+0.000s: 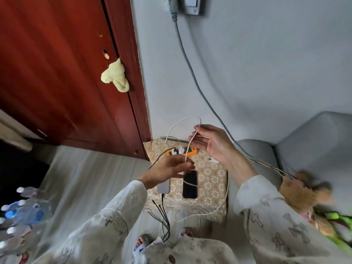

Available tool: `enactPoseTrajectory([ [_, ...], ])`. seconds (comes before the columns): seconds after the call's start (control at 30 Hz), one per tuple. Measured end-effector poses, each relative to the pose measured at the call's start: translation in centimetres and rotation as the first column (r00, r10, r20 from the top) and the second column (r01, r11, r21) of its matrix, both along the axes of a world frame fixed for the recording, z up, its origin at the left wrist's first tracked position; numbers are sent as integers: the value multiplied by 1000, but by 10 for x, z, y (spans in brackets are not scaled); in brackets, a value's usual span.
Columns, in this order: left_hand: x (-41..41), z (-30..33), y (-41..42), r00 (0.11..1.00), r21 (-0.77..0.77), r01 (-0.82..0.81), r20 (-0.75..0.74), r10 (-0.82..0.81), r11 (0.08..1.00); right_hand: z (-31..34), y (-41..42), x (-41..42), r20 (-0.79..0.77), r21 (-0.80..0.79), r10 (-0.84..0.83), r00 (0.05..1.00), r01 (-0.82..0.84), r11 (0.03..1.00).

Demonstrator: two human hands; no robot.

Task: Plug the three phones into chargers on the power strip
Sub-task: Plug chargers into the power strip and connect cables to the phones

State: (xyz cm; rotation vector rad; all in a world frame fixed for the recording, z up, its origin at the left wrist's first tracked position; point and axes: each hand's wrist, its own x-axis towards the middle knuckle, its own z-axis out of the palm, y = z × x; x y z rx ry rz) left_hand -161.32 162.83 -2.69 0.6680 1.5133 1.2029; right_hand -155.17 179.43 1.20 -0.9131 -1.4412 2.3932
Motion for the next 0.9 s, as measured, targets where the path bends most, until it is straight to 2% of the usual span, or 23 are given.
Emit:
enactPoseTrajectory([
  [0.07,-2,8,5,998,67,-24,-58,28,997,1,7,1,-47,15,-18,999,19,1000],
  [0.13,-8,13,5,989,136,-122,-72,133,983,-6,9,6,-18,74,46,999,-44,996],
  [0.2,-17,17,4,973,226,-230,18,232,947,-19,3,13,66,156,198,978,-206,966],
  [0.27,-27,22,2,933,298,-354,181,311,887,-33,-7,21,140,225,381,914,-405,886],
  [0.33,-40,27,0,872,338,-477,296,390,811,-37,-15,26,233,267,473,850,-524,809],
  [0.47,-64,35,-11,732,350,-668,470,493,657,-35,-16,28,351,388,483,802,-594,704],
  [0.7,-90,30,-42,460,222,-883,591,663,415,-45,-5,37,496,569,346,796,-599,563],
  [0.77,-91,25,-49,394,122,-907,584,710,402,-45,-5,37,513,620,314,799,-598,507],
  [0.83,-89,21,-53,386,-51,-887,461,799,458,-44,-5,34,519,674,261,814,-577,461],
  [0.87,-88,20,-54,449,-149,-846,321,834,512,-41,-5,31,513,699,239,824,-563,442],
  [0.9,-88,20,-55,555,-238,-784,144,819,573,-38,-6,29,499,720,231,835,-548,425],
])
